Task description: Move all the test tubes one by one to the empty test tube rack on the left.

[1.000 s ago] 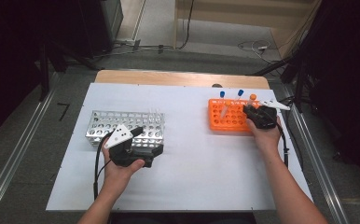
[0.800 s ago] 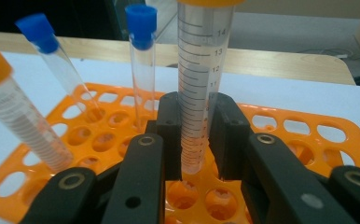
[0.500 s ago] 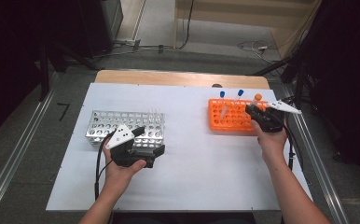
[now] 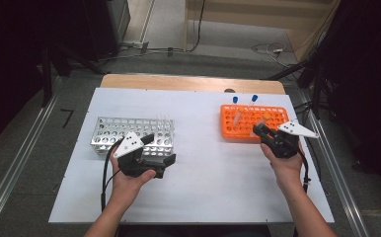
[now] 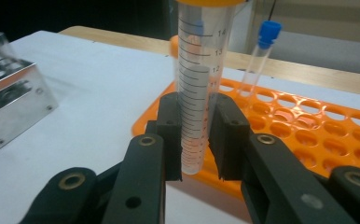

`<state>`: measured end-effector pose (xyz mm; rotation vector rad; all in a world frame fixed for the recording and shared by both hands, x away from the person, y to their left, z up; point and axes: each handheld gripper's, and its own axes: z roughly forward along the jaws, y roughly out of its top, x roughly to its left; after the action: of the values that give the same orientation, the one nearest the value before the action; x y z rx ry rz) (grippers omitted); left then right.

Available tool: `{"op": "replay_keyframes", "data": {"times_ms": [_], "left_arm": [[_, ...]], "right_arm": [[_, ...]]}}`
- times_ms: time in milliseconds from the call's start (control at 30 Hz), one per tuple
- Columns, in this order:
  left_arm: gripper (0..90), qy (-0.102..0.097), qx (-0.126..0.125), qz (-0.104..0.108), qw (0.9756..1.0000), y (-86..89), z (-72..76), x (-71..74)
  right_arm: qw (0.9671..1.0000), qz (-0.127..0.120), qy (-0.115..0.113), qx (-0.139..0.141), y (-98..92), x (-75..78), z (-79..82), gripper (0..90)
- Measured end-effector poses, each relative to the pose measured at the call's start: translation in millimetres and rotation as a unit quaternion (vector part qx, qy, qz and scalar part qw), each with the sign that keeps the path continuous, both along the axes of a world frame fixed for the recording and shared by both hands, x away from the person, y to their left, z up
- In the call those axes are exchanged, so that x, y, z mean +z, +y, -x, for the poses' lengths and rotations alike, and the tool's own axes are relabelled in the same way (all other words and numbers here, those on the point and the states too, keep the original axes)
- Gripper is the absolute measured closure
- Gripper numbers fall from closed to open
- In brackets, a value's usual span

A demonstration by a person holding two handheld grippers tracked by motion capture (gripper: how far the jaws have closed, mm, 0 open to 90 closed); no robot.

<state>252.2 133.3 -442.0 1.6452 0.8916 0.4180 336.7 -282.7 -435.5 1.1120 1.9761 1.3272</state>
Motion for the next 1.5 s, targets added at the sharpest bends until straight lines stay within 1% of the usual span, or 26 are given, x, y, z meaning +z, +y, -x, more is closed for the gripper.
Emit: {"op": "replay_keyframes", "data": {"times_ms": [100,167,267,300,367,433,500,567,733,833,1000,1133,1300,1400,1433,1500], "left_arm": [[0.0,0.0,0.0,0.0,1.0,0.9,0.2,0.6],[0.0,-0.001,0.001,0.001,1.0,0.5,0.6,1.1],[0.0,-0.001,-0.003,0.001,1.0,-1.1,1.2,2.0],[0.0,0.0,-0.003,-0.002,1.0,-1.5,1.2,2.3],[0.0,0.001,-0.003,0.001,1.0,-1.7,1.3,2.7],[0.0,0.001,-0.004,0.0,1.0,-1.9,1.5,2.8],[0.0,0.001,-0.008,0.001,1.0,-2.9,1.8,2.8],[0.0,0.001,-0.01,-0.002,0.9999,-4.0,2.6,3.2],[0.0,-0.002,-0.019,0.0,0.9998,-11.1,5.8,4.6],[0.3,-0.006,-0.027,-0.004,0.9996,-15.1,7.1,5.9],[1.7,-0.007,-0.042,-0.004,0.9991,-23.3,8.4,7.7],[4.7,-0.006,-0.066,-0.008,0.9978,-32.8,9.5,8.0],[8.3,-0.005,-0.086,-0.006,0.9963,-43.5,10.3,7.8],[12.9,-0.005,-0.101,-0.007,0.9949,-49.2,10.9,7.5],[14.3,-0.005,-0.104,-0.011,0.9945,-50.8,11.3,7.5],[18.9,-0.006,-0.113,-0.009,0.9936,-54.2,11.7,7.0]], "right_arm": [[0.9999,-0.008,0.003,0.014,3.5,-0.4,11.2,73.2],[0.9996,-0.014,0.009,0.023,6.5,-0.4,18.5,73.2],[0.9991,-0.012,0.008,0.041,13.1,-0.7,28.8,73.2],[0.9988,-0.014,0.008,0.046,15.6,-1.0,32.4,73.2],[0.9982,-0.018,0.008,0.056,20.8,-3.0,39.4,73.2],[0.9977,-0.02,0.011,0.065,27.0,-6.2,45.7,73.2],[0.9967,-0.015,0.014,0.079,34.7,-8.6,51.1,73.2],[0.9955,-0.017,0.018,0.092,41.3,-10.0,55.5,73.2],[0.9925,-0.014,0.019,0.12,58.4,-11.4,62.5,73.2],[0.991,-0.014,0.022,0.131,65.8,-12.6,64.6,73.1],[0.9879,-0.011,0.026,0.152,77.0,-14.1,68.8,73.2],[0.9854,-0.01,0.031,0.167,86.7,-14.9,72.9,73.2],[0.9818,-0.003,0.035,0.187,98.8,-17.4,76.6,73.2],[0.9793,0.0,0.038,0.199,105.6,-18.9,78.9,73.2],[0.9788,0.001,0.04,0.201,108.0,-19.2,80.0,73.2],[0.9771,0.004,0.041,0.209,112.2,-20.0,81.8,73.2]]}}
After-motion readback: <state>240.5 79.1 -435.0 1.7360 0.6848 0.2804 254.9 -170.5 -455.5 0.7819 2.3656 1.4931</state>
